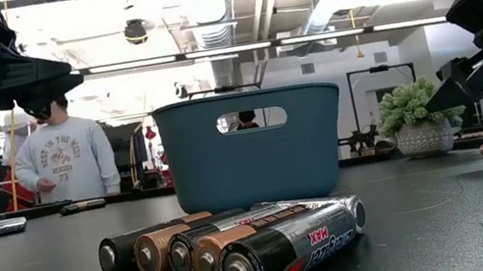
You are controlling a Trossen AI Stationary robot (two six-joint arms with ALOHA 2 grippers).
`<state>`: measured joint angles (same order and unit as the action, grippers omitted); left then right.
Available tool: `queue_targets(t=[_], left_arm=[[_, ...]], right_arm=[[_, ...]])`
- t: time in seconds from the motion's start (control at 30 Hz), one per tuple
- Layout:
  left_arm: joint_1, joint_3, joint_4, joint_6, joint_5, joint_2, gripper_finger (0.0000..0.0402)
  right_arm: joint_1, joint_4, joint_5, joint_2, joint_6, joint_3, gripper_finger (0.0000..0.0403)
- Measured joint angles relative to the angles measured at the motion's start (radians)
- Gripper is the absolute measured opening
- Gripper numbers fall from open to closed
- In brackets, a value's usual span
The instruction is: Sort batteries
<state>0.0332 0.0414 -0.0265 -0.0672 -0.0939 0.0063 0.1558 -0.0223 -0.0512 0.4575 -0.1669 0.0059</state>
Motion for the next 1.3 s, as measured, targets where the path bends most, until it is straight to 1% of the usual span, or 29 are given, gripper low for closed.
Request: queue_targets(t=[1.3], left_arm=[[0.0,0.0,0.016,0.002,-0.005,0.0,0.0158]], right_arm=[[0.0,0.0,0.0,0.0,0.0,0.0,0.0363]])
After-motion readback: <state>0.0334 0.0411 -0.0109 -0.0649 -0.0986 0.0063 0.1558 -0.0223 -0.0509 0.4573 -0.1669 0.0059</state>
